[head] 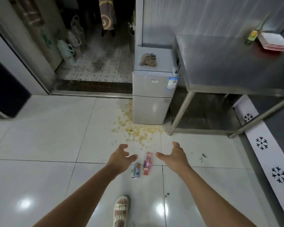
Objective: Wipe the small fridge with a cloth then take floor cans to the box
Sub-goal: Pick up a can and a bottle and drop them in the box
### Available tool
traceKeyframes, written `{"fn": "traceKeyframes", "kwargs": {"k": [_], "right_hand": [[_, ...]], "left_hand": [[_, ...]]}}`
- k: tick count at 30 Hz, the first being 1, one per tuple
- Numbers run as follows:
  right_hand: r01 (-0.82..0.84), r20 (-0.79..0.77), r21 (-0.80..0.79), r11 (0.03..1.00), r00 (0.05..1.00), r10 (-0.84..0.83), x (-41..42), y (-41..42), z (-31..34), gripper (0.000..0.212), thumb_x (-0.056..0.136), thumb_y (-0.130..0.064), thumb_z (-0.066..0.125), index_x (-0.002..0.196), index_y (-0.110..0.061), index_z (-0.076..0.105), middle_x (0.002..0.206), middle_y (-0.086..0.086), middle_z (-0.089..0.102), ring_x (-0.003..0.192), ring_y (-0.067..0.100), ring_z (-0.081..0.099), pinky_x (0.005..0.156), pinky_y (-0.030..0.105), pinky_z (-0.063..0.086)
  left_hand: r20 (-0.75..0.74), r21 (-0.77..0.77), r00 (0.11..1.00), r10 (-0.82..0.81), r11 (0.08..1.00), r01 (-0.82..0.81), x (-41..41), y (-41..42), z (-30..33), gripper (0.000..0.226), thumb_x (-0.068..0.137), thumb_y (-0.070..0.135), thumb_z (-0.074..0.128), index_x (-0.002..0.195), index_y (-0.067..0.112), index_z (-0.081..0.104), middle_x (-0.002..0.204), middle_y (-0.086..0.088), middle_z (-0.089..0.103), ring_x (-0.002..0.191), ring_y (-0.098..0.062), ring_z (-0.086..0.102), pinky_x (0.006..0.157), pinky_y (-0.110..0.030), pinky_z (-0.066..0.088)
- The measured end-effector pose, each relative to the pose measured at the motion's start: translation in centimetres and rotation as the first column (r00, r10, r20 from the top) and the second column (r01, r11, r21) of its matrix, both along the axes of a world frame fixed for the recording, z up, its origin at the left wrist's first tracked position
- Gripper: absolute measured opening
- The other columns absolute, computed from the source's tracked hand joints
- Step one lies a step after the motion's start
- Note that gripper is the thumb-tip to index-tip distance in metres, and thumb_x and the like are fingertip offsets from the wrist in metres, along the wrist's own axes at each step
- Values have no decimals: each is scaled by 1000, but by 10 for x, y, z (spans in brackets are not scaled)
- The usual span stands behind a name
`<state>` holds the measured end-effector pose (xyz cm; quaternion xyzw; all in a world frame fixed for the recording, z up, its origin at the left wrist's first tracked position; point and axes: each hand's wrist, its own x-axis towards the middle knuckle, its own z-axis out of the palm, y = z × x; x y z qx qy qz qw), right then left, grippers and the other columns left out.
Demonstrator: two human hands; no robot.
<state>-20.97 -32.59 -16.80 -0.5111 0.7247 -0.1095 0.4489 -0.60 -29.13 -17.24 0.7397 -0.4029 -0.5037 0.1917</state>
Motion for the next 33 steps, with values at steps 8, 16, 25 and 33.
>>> {"fn": "traceKeyframes", "kwargs": {"k": [8,16,25,33], "right_hand": [[132,12,91,987,991,-134,40,-54,-90,90,78,-38,73,146,-12,21,145,13,35,135,27,33,108,38,35],[173,-30,158,972,985,-171,50,-81,-219,89,78,-38,73,146,-11,22,144,13,37,134,27,35,107,37,34],[136,-81,228,964,989,-120,40,-86,-415,87,77,-37,73,144,-10,24,142,14,39,131,28,39,106,39,36],[77,-115,168,983,992,-58,39,-93,-579,92,73,-47,76,140,-7,28,135,14,45,121,27,44,90,32,40]], "left_hand": [[37,56,996,-82,995,80,23,-85,-95,66,82,31,67,137,20,32,125,-7,56,101,-20,58,80,-25,43],[49,167,993,-111,981,102,19,-115,-228,66,81,33,66,137,20,34,128,-7,56,109,-22,56,87,-33,48],[173,265,978,-118,962,69,0,-112,-428,66,82,33,66,137,15,32,133,-9,53,120,-24,50,93,-33,42],[233,307,964,-128,950,52,-18,-104,-591,70,81,31,68,137,13,29,132,-11,49,117,-24,47,82,-28,37]]}}
